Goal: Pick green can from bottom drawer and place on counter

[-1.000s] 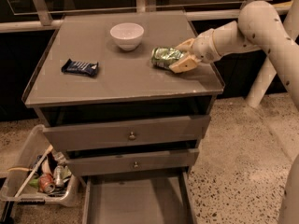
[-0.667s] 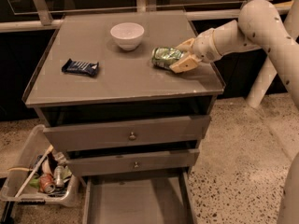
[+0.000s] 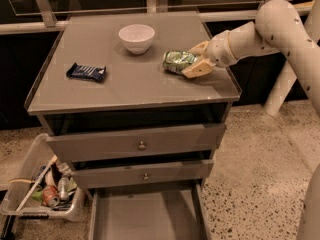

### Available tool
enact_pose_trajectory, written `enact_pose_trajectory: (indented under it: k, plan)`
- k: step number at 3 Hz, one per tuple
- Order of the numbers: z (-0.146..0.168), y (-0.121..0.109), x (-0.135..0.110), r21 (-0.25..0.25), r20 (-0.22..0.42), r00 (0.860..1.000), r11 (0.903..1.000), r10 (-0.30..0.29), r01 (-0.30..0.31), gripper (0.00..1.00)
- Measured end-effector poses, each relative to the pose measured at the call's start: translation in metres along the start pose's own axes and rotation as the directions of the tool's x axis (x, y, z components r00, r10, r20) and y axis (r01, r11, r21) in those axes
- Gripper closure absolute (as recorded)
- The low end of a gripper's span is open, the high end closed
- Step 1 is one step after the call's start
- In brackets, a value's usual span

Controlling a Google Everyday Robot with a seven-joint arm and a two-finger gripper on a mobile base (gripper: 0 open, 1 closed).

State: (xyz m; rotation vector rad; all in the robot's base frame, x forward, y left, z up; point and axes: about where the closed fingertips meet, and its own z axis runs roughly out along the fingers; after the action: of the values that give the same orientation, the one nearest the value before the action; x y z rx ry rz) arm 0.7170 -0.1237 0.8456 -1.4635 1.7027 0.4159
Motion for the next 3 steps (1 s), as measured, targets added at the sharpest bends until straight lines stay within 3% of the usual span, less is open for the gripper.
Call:
enact_pose_trajectory:
  k: [2, 3]
  plan:
    - [0.0001, 0.0, 0.0, 0.0, 0.0, 1.0, 1.0, 0.0, 0.0, 0.13]
    - [0.0001, 0.0, 0.0, 0.0, 0.0, 1.0, 1.0, 0.0, 0.0, 0.0]
